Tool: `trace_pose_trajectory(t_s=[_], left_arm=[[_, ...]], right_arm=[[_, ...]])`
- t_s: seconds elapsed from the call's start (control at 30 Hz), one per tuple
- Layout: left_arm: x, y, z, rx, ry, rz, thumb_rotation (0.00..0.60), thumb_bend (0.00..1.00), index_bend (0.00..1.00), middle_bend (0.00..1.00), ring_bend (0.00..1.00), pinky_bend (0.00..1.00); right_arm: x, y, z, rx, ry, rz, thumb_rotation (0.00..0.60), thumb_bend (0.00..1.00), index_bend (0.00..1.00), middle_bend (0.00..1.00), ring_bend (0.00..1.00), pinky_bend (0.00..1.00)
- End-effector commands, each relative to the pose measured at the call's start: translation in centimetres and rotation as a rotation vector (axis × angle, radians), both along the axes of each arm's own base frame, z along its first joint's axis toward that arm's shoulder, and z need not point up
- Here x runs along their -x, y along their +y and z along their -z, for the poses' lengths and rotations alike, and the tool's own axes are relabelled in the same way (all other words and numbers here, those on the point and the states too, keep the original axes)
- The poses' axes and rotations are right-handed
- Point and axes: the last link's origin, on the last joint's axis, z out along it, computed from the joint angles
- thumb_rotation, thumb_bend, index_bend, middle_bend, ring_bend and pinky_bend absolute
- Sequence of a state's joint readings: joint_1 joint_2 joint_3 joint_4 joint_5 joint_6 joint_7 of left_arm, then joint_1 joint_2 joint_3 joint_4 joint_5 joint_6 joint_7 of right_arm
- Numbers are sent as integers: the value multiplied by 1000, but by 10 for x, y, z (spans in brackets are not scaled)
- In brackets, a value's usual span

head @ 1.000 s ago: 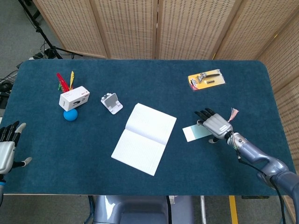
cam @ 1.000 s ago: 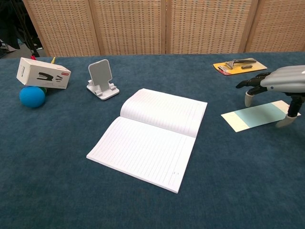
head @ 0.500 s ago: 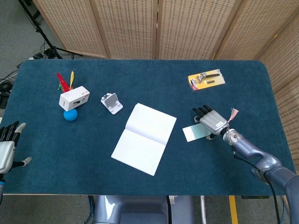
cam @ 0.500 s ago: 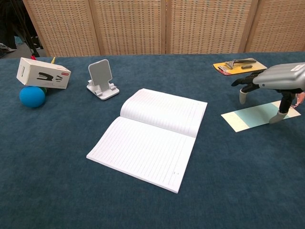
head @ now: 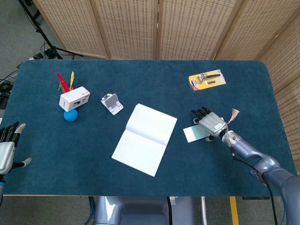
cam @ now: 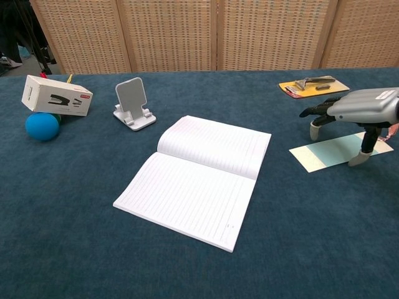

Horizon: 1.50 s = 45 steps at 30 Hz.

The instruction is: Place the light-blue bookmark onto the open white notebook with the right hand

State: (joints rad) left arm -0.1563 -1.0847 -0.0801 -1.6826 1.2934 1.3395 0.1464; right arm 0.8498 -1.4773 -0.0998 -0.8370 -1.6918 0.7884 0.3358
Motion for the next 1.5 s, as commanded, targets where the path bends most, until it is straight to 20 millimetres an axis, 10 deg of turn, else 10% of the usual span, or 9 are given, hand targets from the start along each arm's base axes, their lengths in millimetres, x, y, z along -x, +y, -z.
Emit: trace_pose_trajectory(t_s=[0.03, 0.43, 0.93, 1.5], left_arm=[[0, 0, 0, 0, 0, -1, 600, 0, 0, 0, 0, 0], [1, 0, -1, -2, -6, -2, 600, 0, 0, 0, 0, 0], [0, -2, 0, 3, -9, 1, 600, 0, 0, 0, 0, 0], [-5, -5, -15, 3, -49, 45, 600, 0, 0, 0, 0, 0]], right_arm=[[1, 0, 3, -5, 1, 4, 600, 0, 291, 0, 0, 0], [3, 3, 10, 1, -45, -2, 600, 48, 546, 0, 0, 0], [0, 3, 2, 13, -109, -4, 600, 105, 562, 0, 0, 0], [-67, 38, -40, 47, -295, 14, 600, 156, 563, 0, 0, 0]])
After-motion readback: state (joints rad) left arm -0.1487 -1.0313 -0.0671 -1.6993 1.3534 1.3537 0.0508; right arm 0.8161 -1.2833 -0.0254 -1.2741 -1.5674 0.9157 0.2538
